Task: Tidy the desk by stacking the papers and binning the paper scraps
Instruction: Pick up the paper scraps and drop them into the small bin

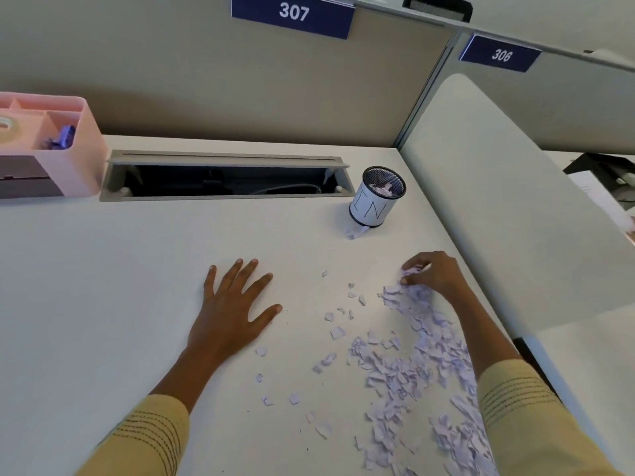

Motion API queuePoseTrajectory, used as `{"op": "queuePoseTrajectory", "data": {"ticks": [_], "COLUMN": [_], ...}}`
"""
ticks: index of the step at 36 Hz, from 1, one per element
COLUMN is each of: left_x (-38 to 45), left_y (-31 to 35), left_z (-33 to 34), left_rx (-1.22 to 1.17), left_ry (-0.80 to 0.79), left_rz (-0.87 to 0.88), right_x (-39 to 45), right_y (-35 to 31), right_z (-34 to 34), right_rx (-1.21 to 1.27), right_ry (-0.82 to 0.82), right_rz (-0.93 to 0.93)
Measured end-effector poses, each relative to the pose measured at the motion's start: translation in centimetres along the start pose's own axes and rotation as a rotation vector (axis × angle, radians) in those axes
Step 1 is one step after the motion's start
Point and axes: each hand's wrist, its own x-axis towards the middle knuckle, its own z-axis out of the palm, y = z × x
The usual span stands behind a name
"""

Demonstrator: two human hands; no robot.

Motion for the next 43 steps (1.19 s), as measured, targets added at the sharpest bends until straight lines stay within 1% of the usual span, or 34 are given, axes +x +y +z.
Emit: {"op": "queuePoseTrajectory", "data": {"ticks": [4,8,11,14,19,23,28,31,33,35,37,38,39,40,42,43], "left_x": [0.0,0.0,0.0,0.0,0.0,0.0,0.1,0.1,0.1,0.1,0.1,0.1,0.1,0.1,0.1,0.1], "left_y": [0.0,0.0,0.0,-0.1,-0.1,0.0,-0.2,-0.1,-0.1,-0.1,-0.1,-0.1,0.0,0.0,0.0,0.0], "left_z": [-0.1,-0.1,0.1,0.2,0.3,0.3,0.3,0.3,0.3,0.2,0.2,0.2,0.2,0.2,0.1,0.1], "left_rx": [0.000,0.007,0.006,-0.002,-0.006,-0.011,-0.008,-0.006,0.000,0.004,0.004,0.005,0.006,0.005,-0.003,-0.006], "left_ry": [0.001,0.006,0.009,0.024,0.051,0.061,0.050,0.049,0.047,0.043,0.036,0.031,0.028,0.026,0.026,0.024], "left_rz": [0.000,0.005,0.005,0.010,0.019,0.028,0.020,0.020,0.019,0.020,0.015,0.013,0.013,0.014,0.014,0.012], "right_x": [0.1,0.4,0.9,2.3,5.0,7.3,8.5,8.1,7.7,6.9,5.7,5.0,4.3,3.7,2.9,3.0], "right_y": [-1.0,-2.5,-3.8,-5.4,-9.2,-11.1,-11.9,-12.3,-12.3,-12.0,-11.8,-11.9,-12.0,-12.1,-11.9,-11.5], "right_z": [1.1,0.3,-1.2,-3.1,-6.3,-7.2,-6.3,-6.2,-6.0,-5.4,-4.1,-3.2,-2.1,-0.9,1.5,2.7], "right_rx": [0.049,0.114,0.199,0.314,0.407,0.317,0.195,0.221,0.165,0.092,0.087,0.109,0.141,0.172,0.176,0.120], "right_ry": [-0.011,-0.034,0.007,0.029,0.170,0.226,0.183,0.177,0.216,0.336,0.471,0.506,0.508,0.474,0.349,0.273], "right_rz": [0.016,0.002,-0.020,0.001,-0.028,-0.023,-0.023,-0.004,-0.036,-0.092,-0.200,-0.270,-0.350,-0.424,-0.550,-0.608]}}
